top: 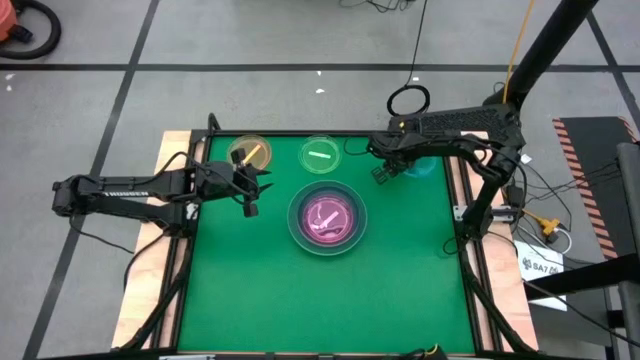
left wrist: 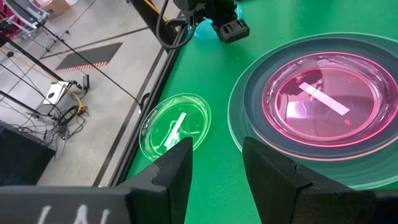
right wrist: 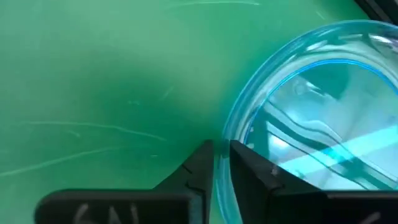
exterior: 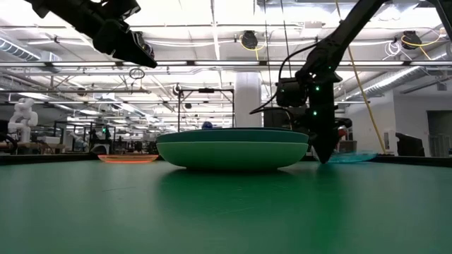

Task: Stack plastic plates
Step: Stack the blue plate on top of the light pink plate

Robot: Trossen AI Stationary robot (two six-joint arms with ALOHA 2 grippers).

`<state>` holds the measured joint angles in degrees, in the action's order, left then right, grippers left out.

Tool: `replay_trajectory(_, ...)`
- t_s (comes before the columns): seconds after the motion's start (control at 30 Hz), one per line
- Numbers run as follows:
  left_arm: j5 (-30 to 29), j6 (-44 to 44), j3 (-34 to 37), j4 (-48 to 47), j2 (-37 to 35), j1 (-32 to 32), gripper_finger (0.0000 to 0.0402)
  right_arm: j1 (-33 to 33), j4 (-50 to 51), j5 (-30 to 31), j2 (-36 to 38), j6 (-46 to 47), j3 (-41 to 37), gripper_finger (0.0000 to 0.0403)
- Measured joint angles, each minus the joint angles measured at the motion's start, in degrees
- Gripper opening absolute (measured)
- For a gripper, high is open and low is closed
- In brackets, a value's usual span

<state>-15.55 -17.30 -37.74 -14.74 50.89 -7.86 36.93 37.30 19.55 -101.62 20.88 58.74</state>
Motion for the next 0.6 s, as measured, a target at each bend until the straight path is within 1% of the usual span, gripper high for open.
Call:
replay_trajectory(0.17, 0.00, 0.00, 0.00, 0.00, 0.01, 0.00, 0.0149, -0.85, 0.04, 0.17, -0.09, -0.11, -0.04, 0.0013)
replay_trajectory(0.23, 0.00, 0.00, 0.00, 0.00, 0.01, 0.00, 0.0149, -1.17, 0.07, 0.22, -0.09, -0.17, -0.04, 0.0004)
replay_trajectory(0.43, 0.00, -0.02, 0.00, 0.00, -0.01, 0.00, 0.0149, -1.63, 0.15, 0.35, -0.11, -0.55, -0.09, 0.0004)
replay_trajectory(0.6, 0.00, -0.02, 0.00, 0.00, 0.00, 0.00, 0.0149, -2.76, 0.65, 1.60, 0.58, -1.02, -0.24, 0.0002)
